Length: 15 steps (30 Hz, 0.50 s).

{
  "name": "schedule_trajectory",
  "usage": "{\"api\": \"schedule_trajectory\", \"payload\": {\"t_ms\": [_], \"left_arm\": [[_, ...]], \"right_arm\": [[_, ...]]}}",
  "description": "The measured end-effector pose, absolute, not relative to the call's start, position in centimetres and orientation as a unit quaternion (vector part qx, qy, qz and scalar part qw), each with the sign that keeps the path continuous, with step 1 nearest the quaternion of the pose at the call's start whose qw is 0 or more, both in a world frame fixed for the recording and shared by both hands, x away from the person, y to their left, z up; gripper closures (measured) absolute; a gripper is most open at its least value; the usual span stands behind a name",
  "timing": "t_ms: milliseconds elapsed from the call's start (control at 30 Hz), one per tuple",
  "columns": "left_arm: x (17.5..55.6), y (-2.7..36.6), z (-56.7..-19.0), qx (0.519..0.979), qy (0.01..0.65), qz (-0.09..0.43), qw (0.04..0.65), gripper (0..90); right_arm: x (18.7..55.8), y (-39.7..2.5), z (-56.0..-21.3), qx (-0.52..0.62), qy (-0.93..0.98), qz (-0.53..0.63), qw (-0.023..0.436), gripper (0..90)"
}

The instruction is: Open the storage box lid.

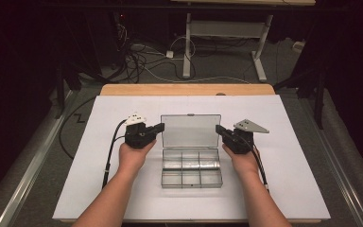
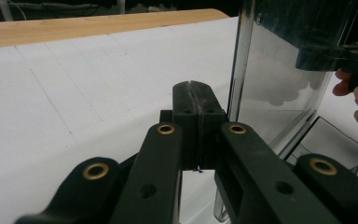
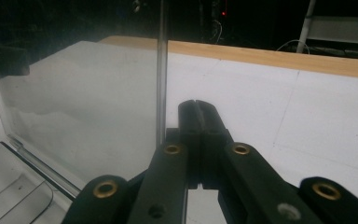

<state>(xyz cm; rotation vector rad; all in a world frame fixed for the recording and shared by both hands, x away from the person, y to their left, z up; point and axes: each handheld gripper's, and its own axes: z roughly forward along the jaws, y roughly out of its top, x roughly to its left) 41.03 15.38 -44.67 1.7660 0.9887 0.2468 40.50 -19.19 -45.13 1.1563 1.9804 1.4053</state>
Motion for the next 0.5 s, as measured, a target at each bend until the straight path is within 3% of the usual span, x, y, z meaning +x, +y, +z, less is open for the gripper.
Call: {"api": "schedule_trajectory", "payload": {"t_ms": [500], "left_arm": [[42.0, 15.3, -45.7, 0.741, 0.441, 0.089, 0.499, 87.3]], "right_arm": [[41.6, -19.2, -45.7, 0.431, 0.73, 0.486, 0.213, 90.0]]}}
